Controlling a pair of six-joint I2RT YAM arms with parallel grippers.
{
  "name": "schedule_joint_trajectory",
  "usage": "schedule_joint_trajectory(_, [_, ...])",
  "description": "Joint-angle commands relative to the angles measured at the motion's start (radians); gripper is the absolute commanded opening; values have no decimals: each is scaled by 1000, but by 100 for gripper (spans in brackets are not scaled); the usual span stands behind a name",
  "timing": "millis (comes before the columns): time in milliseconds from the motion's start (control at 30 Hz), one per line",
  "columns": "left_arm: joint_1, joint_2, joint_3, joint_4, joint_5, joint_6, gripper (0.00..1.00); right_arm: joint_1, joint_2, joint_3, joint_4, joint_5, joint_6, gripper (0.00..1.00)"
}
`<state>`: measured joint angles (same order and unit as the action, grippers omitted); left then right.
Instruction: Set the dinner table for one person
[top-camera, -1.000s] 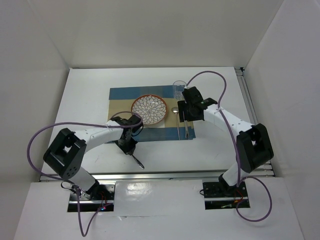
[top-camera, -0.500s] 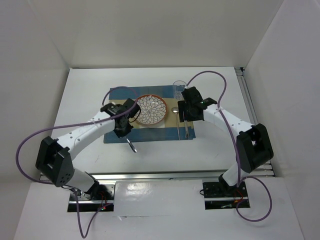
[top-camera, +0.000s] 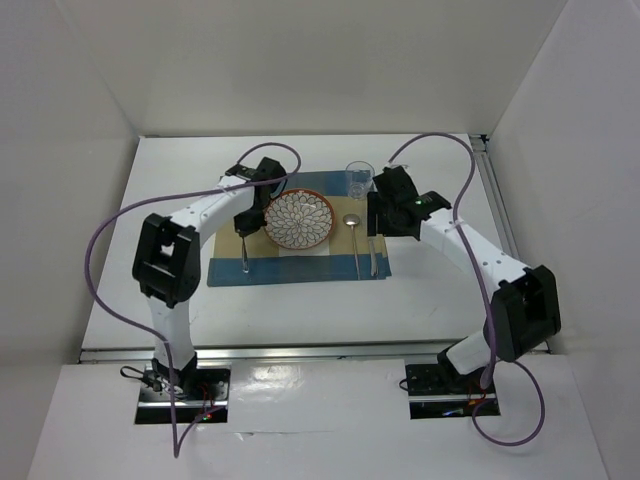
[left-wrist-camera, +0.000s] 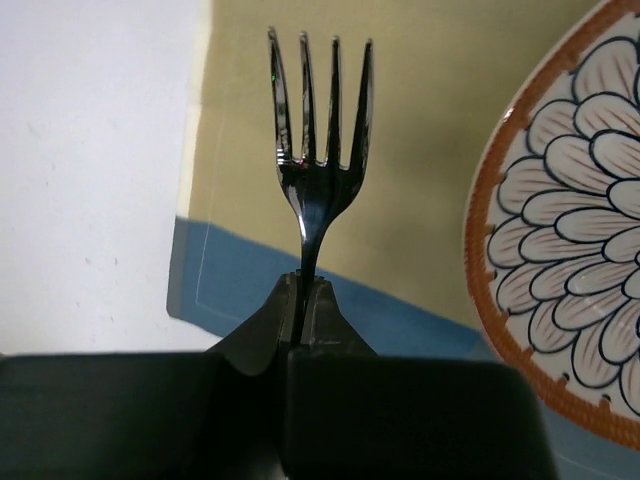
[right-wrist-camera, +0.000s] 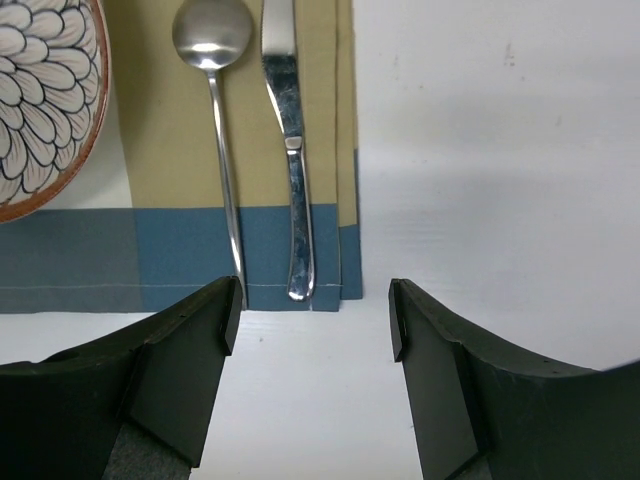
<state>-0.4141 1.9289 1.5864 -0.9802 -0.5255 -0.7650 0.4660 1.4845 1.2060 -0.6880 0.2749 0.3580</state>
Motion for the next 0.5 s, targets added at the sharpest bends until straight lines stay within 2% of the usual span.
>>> schedule_joint_trajectory(0, [5, 73, 86, 0, 5, 138, 0, -30, -63, 12, -35, 26, 32, 72])
schedule_joint_trajectory(100, [29, 145, 176, -31, 21, 153, 0, -40, -90, 12, -79, 46, 50, 72])
schedule_joint_trajectory(300, [58, 235, 247, -18, 30, 162, 0, -62, -170, -25, -88, 55, 68, 72])
schedule_joint_trajectory(333, [58, 245, 247, -6, 48, 171, 12, -63, -170, -25, -99, 55, 68, 72])
schedule_joint_trajectory(467, [67, 320, 335, -29, 101, 228, 42, -72, -179, -25, -122, 75, 88, 73])
